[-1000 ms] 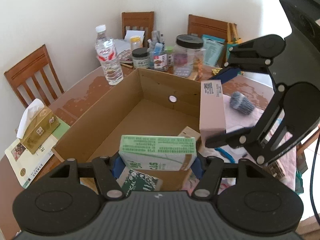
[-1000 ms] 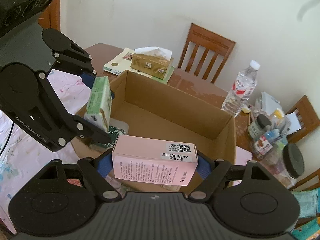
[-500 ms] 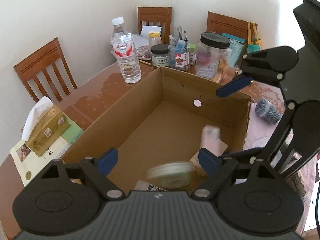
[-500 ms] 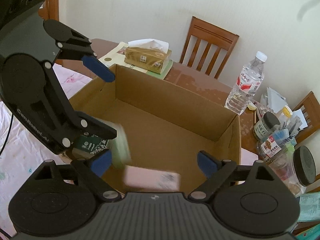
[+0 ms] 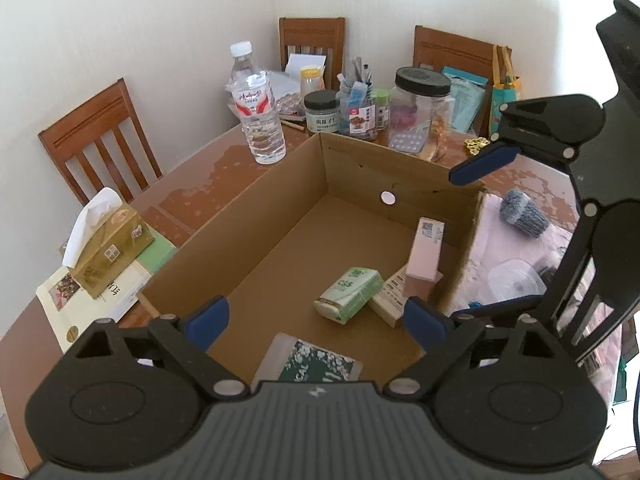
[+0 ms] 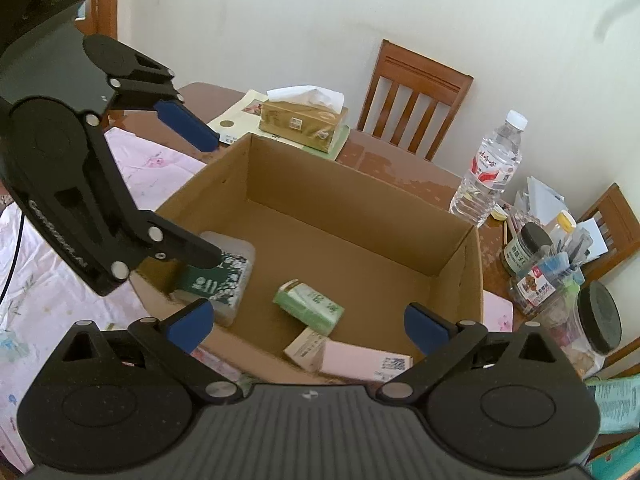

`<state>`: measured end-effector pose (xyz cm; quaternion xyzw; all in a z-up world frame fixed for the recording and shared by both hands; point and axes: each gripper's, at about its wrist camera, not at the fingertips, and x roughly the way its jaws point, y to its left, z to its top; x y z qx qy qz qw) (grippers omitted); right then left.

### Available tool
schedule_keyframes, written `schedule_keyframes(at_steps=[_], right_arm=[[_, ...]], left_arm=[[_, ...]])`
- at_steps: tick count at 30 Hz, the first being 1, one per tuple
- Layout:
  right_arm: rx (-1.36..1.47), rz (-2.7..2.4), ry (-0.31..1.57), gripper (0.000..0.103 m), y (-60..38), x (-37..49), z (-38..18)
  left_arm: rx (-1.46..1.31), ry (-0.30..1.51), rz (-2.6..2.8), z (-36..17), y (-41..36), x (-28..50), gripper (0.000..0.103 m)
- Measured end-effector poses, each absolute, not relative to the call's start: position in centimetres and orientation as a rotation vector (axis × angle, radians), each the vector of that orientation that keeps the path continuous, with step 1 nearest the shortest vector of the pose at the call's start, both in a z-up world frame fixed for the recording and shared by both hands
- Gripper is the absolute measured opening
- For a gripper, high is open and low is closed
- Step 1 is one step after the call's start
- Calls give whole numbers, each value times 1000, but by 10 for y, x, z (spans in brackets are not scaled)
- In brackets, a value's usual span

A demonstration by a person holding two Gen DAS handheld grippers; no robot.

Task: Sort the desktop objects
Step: 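Carry the green pack and pink box into the cardboard box and release both, then withdraw both tools from the cardboard box toward the remaining items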

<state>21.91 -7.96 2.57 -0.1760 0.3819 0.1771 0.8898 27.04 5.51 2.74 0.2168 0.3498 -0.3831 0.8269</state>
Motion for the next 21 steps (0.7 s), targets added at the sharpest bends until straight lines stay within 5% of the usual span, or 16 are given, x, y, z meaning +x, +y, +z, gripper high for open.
schedule_keyframes(at_steps=[21], right_arm=[[-315,294,790,103,-50,131,17]], left_arm=[[472,715,-853,26,118,203,95]])
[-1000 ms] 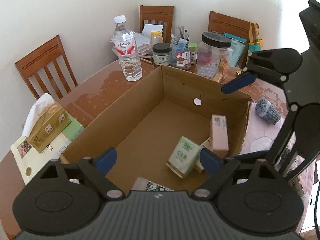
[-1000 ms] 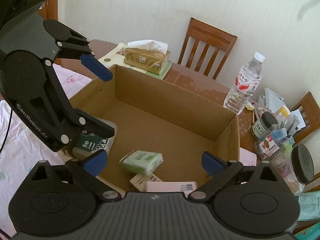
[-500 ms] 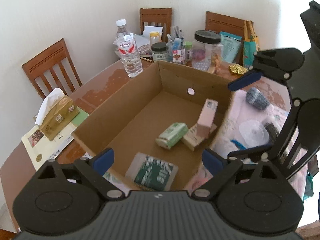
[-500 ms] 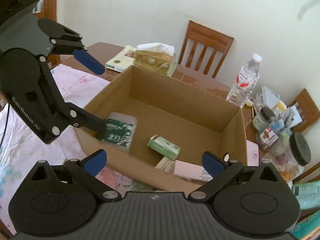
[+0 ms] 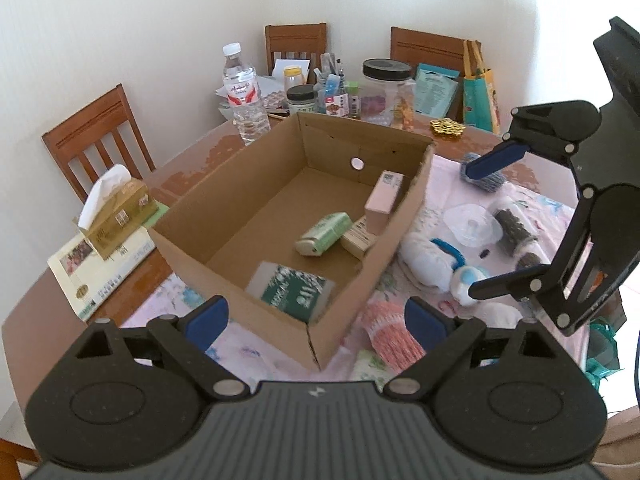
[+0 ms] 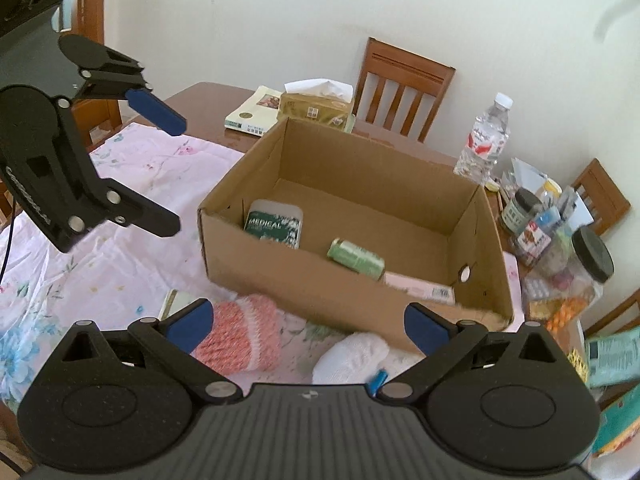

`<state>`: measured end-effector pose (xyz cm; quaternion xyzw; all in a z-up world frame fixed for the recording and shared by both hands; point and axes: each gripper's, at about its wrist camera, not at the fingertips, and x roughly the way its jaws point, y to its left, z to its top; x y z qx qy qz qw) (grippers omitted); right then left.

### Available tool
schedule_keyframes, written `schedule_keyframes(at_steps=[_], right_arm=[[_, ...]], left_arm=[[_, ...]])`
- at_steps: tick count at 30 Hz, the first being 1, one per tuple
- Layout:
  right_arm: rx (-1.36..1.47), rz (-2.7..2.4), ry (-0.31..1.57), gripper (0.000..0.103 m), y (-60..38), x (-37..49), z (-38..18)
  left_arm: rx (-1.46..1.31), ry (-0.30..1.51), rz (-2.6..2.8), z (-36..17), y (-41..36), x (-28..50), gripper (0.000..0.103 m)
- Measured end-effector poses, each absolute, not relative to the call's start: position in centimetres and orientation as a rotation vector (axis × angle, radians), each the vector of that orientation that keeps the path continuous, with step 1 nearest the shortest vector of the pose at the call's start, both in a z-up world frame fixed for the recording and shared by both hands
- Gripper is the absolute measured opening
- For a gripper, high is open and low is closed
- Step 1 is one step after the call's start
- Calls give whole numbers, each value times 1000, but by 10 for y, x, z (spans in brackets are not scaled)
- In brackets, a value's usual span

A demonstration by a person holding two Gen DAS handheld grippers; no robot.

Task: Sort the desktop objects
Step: 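Withdraw both tools from the cardboard box toward the remaining items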

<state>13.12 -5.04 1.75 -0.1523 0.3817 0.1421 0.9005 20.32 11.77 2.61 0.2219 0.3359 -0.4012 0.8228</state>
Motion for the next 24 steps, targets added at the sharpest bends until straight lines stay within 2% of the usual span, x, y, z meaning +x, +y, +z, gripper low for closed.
schedule_keyframes(at_steps=[8,24], right_arm=[[-228,247,831,103,-51,106,-5],[-163,158,892,103,-41,82,-45]], left_arm=[[509,716,-860,9,129,177,95],[575,864,-798,-76,111,177,95]])
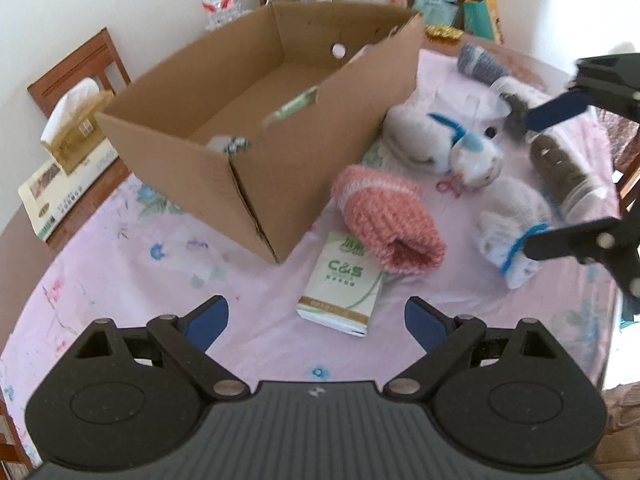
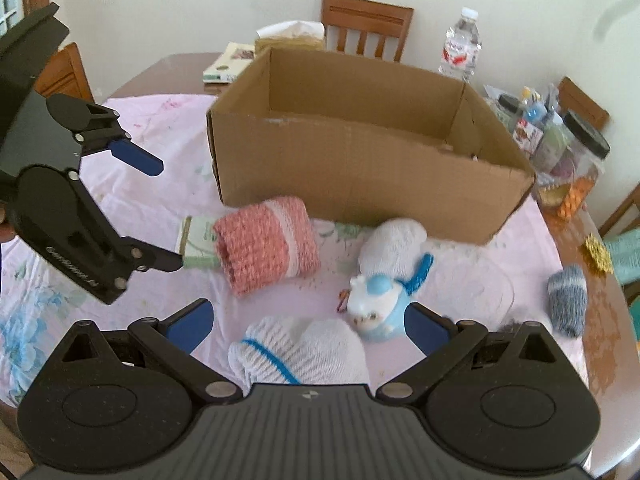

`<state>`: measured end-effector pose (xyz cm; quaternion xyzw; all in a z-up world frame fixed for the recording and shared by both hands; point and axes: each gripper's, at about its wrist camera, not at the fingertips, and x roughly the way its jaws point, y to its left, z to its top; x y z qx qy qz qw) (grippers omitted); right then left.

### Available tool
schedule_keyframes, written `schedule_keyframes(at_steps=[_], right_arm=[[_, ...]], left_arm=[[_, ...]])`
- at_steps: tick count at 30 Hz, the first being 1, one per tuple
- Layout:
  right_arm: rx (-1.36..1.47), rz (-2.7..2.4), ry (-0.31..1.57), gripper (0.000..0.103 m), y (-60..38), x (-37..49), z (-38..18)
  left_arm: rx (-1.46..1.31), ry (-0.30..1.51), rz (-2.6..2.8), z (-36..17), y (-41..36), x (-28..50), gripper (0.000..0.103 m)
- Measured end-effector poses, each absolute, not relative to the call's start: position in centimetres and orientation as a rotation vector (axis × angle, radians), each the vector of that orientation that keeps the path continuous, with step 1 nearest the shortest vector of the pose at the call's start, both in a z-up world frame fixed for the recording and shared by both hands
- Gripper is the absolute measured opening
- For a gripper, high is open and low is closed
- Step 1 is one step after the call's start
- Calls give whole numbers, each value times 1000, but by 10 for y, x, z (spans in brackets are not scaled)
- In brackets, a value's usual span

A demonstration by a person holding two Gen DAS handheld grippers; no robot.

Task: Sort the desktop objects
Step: 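Withdraw both tools from the cardboard box toward the remaining items, then move the open left tool onto the white C&S tissue pack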

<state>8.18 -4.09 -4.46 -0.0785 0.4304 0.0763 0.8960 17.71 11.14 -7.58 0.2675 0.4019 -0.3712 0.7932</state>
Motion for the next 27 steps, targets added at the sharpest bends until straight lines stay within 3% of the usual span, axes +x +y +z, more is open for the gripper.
schedule_keyframes(at_steps=[27], right_arm=[[-140,137,942,103,-36,85,-64]], left_arm=[[486,938,-621,-105,140,220,95]])
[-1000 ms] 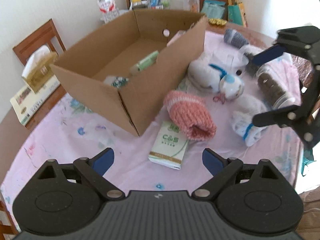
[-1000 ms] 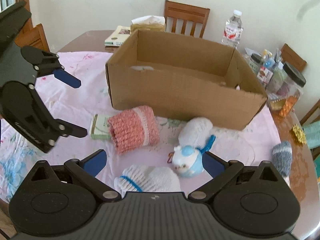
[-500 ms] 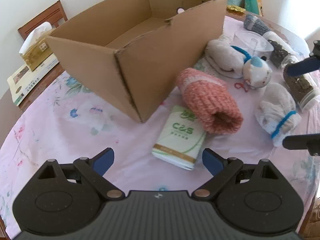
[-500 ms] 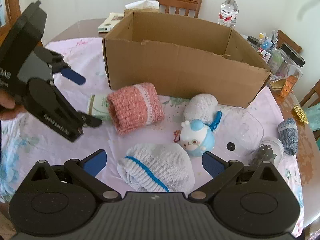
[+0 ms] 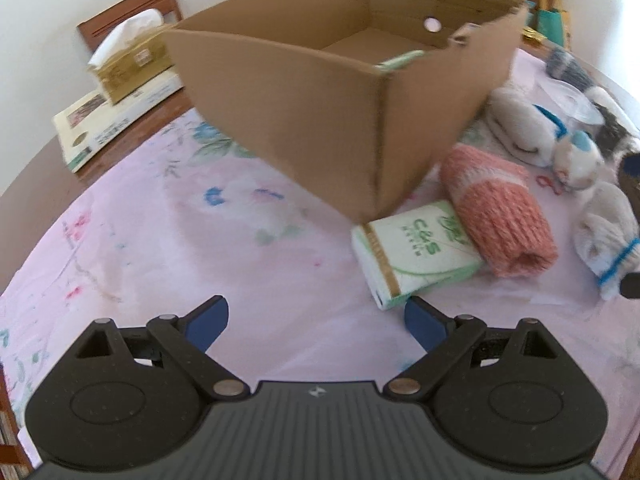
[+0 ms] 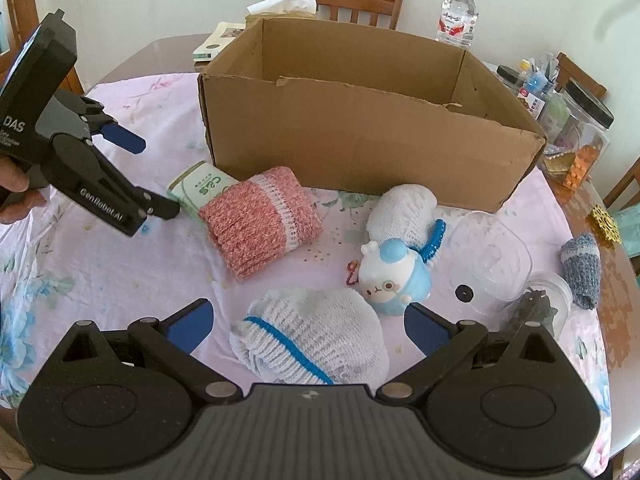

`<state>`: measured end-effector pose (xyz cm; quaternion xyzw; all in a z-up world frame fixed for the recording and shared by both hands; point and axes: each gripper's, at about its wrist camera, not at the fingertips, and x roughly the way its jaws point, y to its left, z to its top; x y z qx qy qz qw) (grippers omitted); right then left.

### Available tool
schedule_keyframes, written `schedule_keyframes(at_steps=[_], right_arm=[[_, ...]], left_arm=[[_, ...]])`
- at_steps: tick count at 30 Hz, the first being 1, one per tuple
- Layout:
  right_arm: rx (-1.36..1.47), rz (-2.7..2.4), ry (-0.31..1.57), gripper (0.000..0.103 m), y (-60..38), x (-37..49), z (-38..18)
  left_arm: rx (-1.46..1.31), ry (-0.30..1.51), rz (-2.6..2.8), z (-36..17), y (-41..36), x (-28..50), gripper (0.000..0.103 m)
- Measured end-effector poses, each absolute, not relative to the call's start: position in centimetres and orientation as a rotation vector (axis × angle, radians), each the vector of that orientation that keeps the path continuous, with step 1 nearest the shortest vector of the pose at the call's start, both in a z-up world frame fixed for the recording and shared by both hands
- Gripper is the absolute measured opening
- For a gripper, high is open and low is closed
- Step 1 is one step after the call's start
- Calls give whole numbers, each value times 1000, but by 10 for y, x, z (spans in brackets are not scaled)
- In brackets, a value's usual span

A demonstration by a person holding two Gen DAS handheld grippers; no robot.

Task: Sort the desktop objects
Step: 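Move the open left tool onto the white C&S tissue pack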

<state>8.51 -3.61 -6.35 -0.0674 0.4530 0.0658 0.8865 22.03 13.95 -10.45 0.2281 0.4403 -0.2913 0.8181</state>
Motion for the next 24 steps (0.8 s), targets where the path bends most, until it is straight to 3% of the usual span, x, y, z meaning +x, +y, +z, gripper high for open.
schedule_keyframes(at_steps=[24], right_arm=[[-87,119,963,103,-49,83,-70]], left_arm=[[372,961,-675,-114,96,203,101]])
